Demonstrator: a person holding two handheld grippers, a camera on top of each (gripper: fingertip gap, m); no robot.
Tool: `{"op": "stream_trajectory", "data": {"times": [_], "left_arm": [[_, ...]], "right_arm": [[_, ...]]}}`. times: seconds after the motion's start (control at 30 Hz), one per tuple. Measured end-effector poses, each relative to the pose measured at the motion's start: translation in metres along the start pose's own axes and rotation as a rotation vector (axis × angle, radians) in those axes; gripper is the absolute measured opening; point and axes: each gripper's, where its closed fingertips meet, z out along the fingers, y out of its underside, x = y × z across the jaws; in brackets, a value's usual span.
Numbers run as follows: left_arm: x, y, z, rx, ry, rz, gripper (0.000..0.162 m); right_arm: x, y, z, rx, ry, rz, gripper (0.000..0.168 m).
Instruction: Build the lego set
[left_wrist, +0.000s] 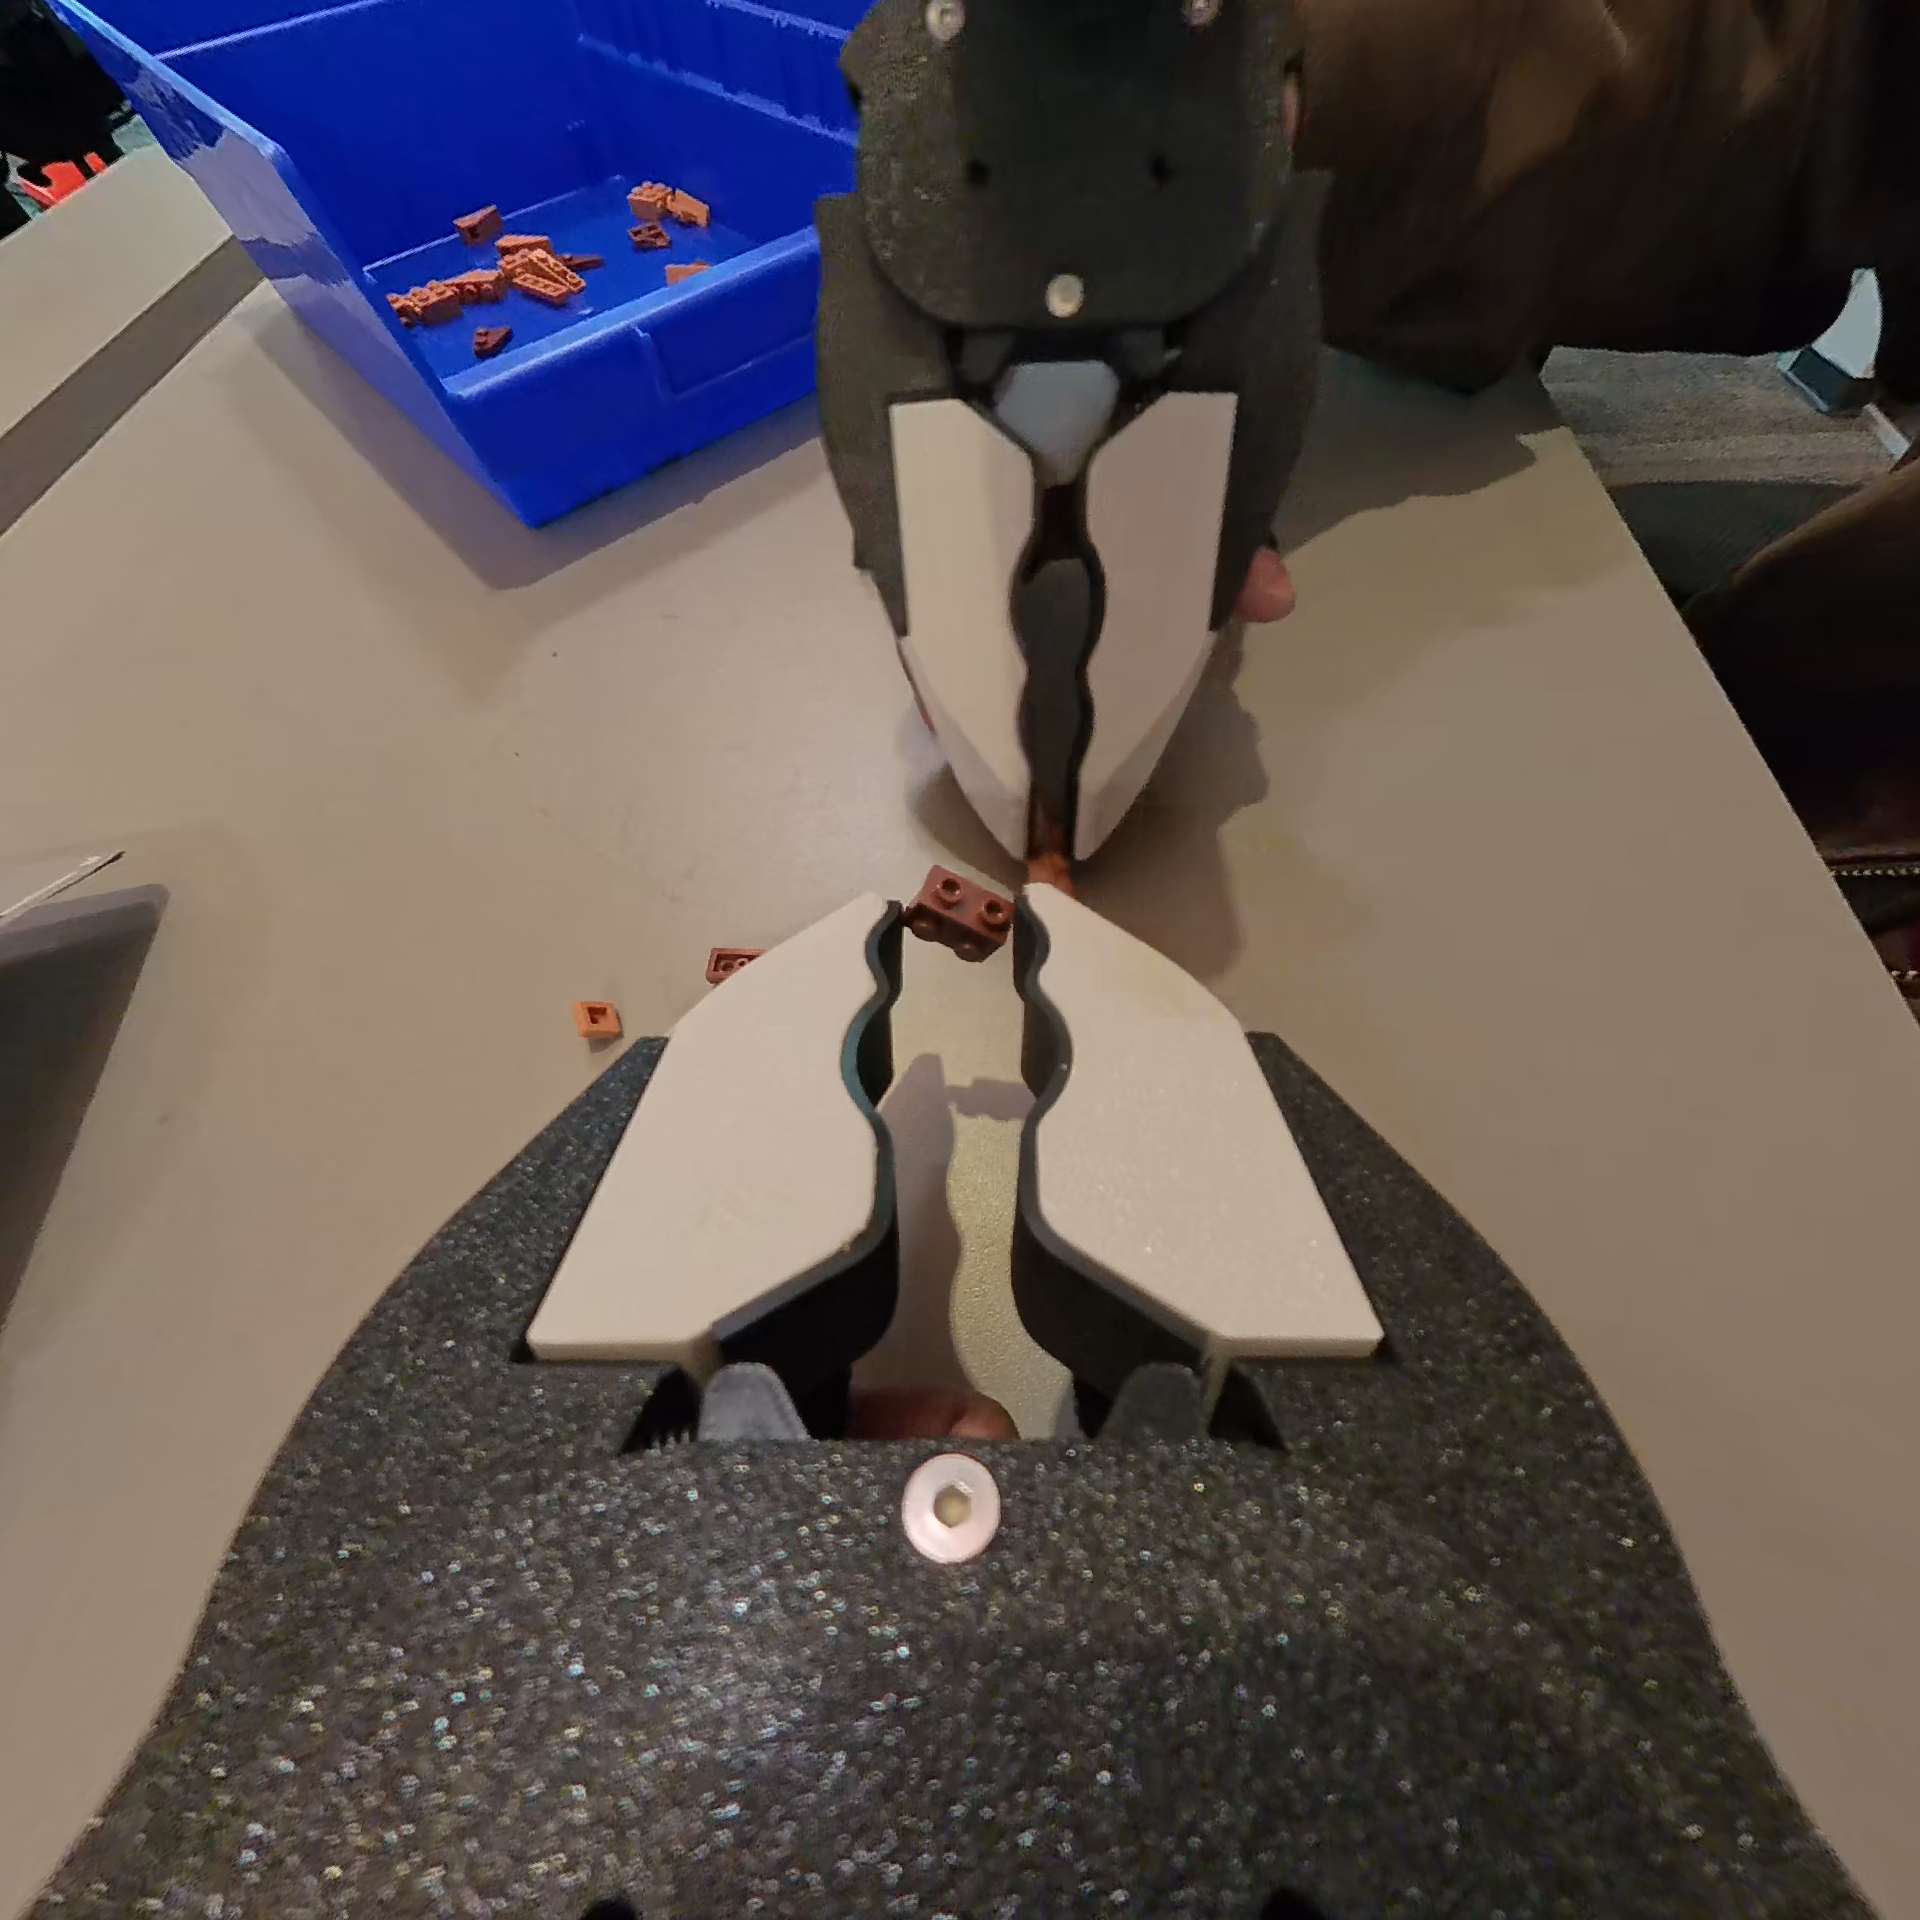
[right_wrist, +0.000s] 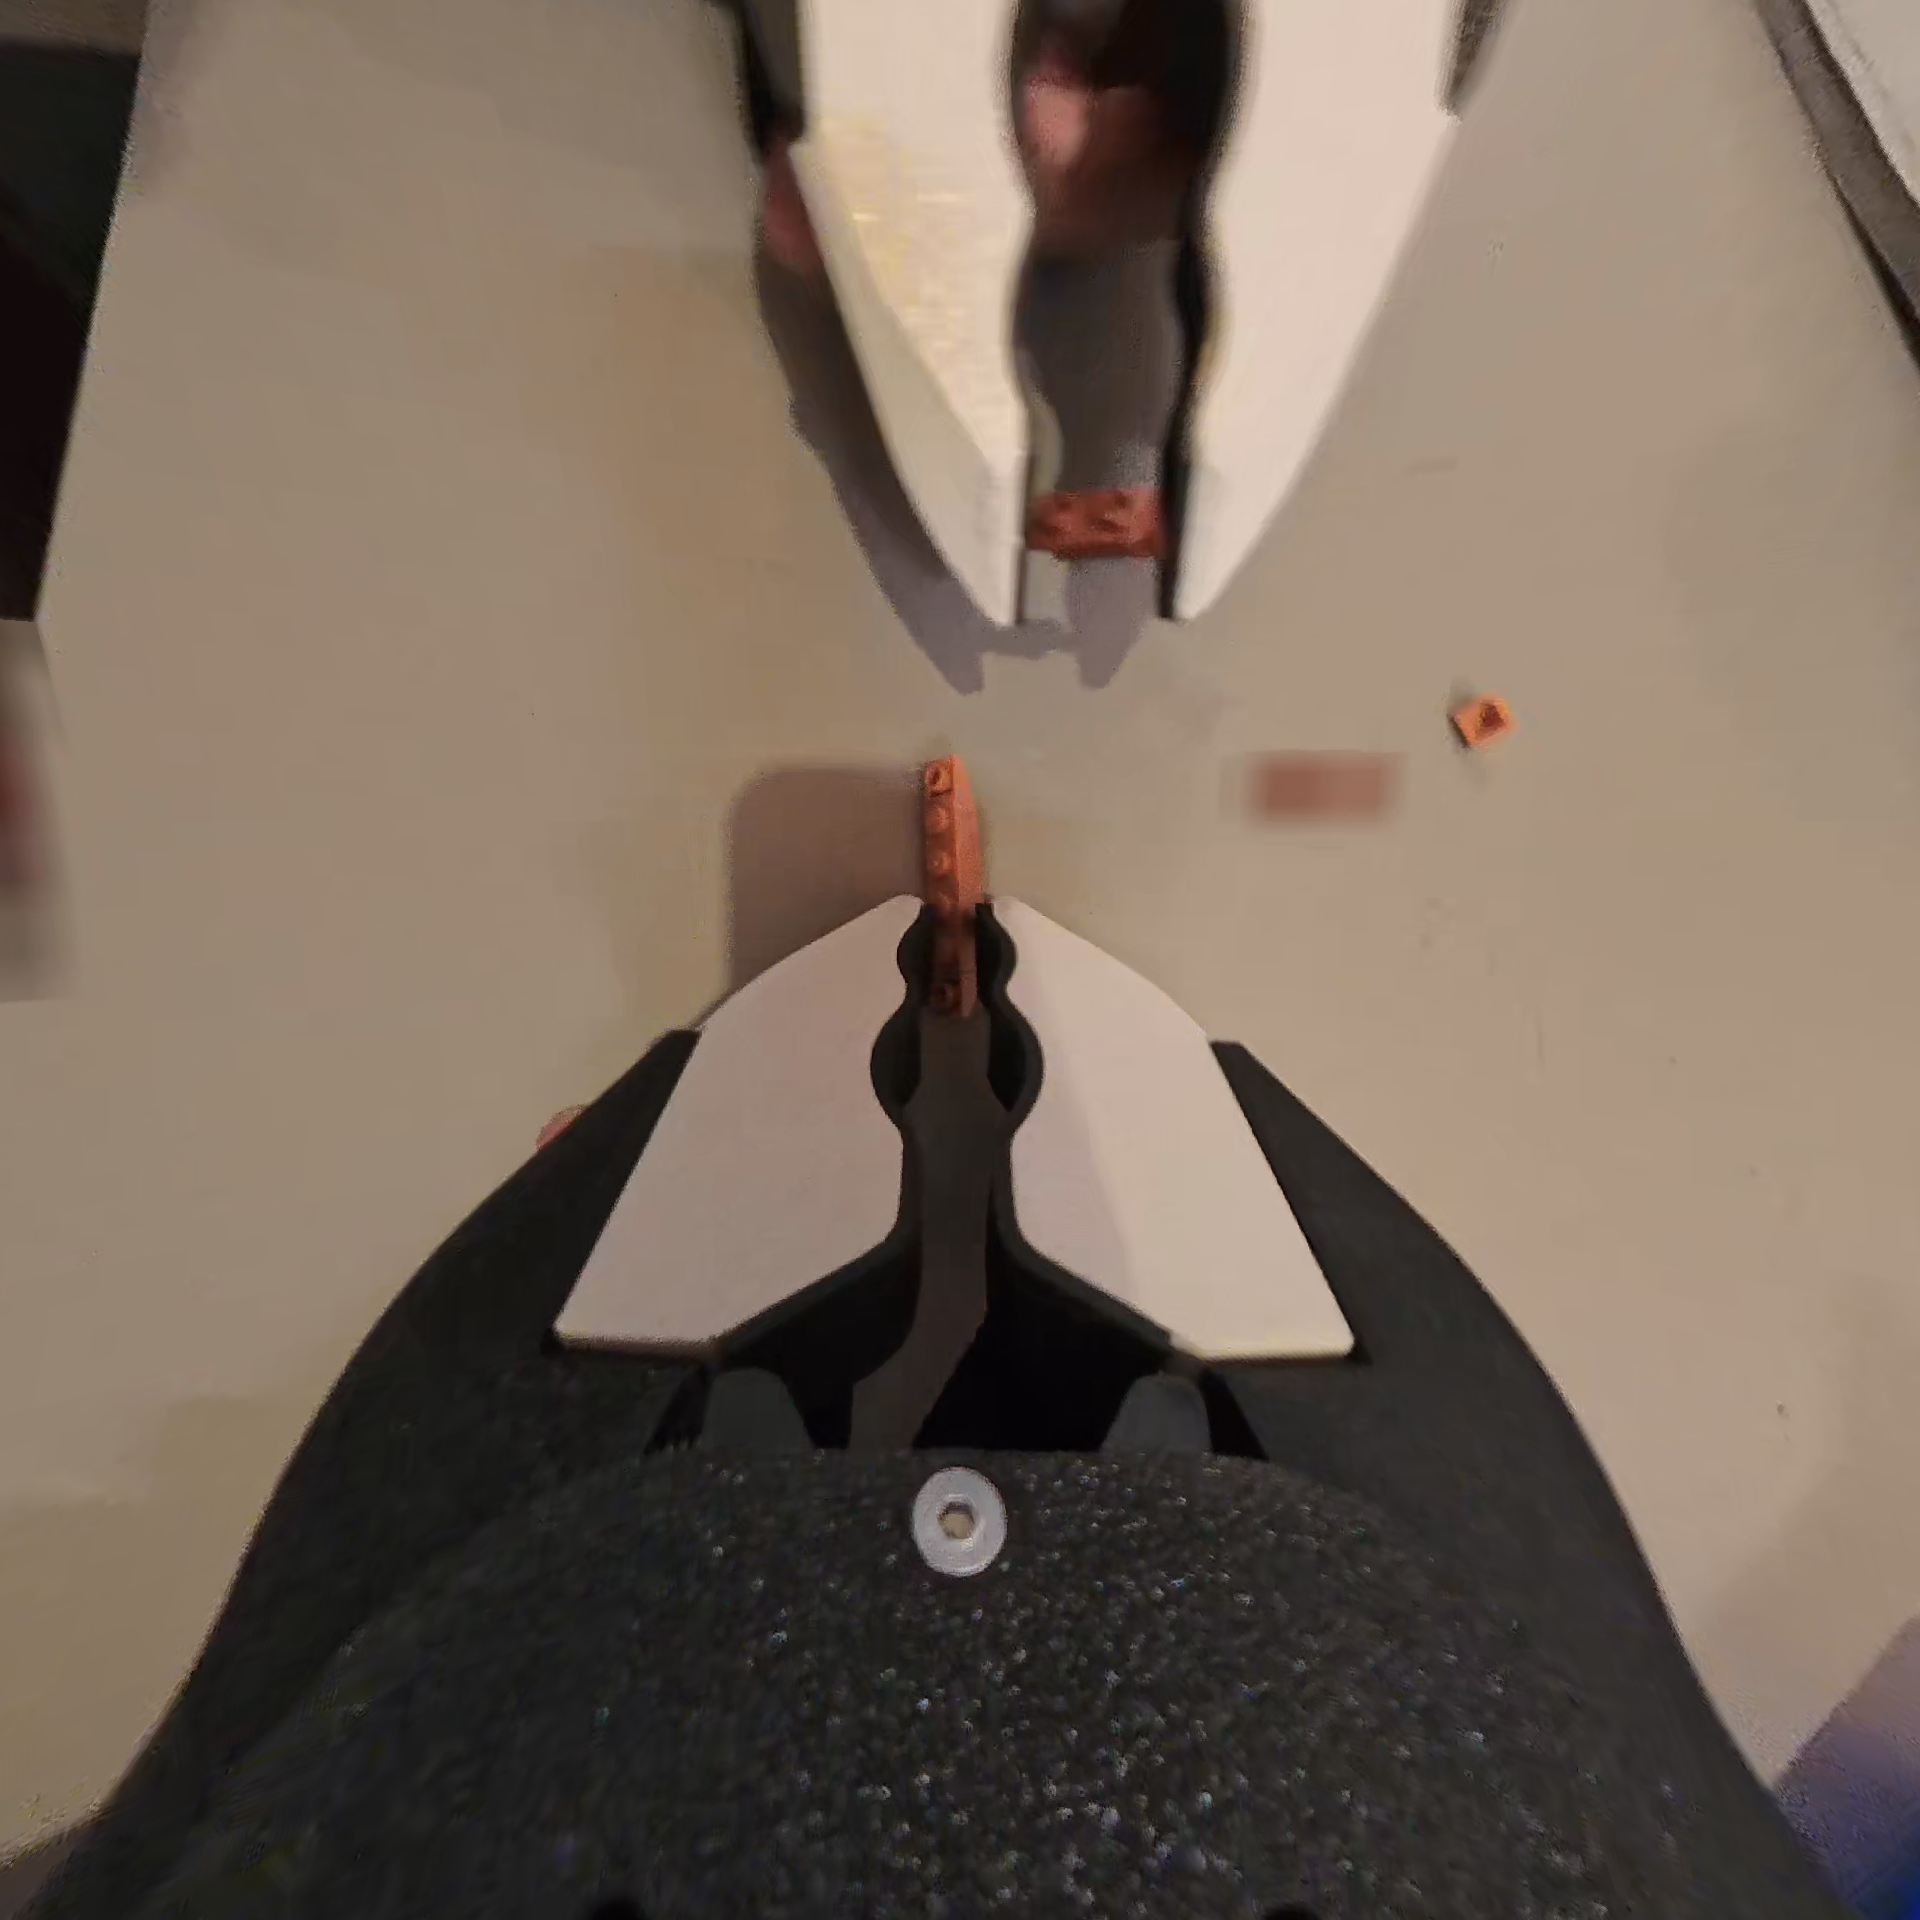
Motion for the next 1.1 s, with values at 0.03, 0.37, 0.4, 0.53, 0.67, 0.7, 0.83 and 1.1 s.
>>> {"op": "stream_trajectory", "data": {"times": [0.03, 0.37, 0.4, 0.53, 0.67, 0.7, 0.83, 1.1], "left_arm": [[0.000, 0.000, 0.000, 0.000, 0.000, 0.000, 0.020], [0.001, 0.002, 0.001, -0.018, -0.001, 0.001, 0.020], [0.001, 0.002, 0.001, -0.020, -0.001, 0.001, 0.020], [0.002, 0.004, 0.002, -0.035, 0.005, -0.009, 0.020], [0.003, 0.007, 0.002, -0.051, 0.010, -0.015, 0.020], [0.003, 0.008, 0.002, -0.057, 0.011, -0.014, 0.020], [0.007, 0.011, 0.004, -0.083, 0.021, 0.003, 0.020], [0.012, 0.016, 0.007, -0.123, 0.035, 0.028, 0.020]], "right_arm": [[0.003, 0.001, -0.001, 0.008, 0.001, 0.037, 0.008], [0.005, 0.011, -0.015, 0.091, 0.032, 0.205, 0.018], [0.003, 0.011, -0.013, 0.082, 0.028, 0.205, 0.018], [-0.009, 0.006, -0.003, 0.063, 0.005, 0.200, 0.019], [-0.018, -0.003, 0.001, 0.075, -0.007, 0.184, 0.020], [-0.019, -0.005, 0.001, 0.080, -0.010, 0.183, 0.020], [-0.017, -0.004, 0.000, 0.085, -0.007, 0.188, 0.020], [-0.025, -0.013, 0.007, 0.097, -0.032, 0.150, 0.020]]}}
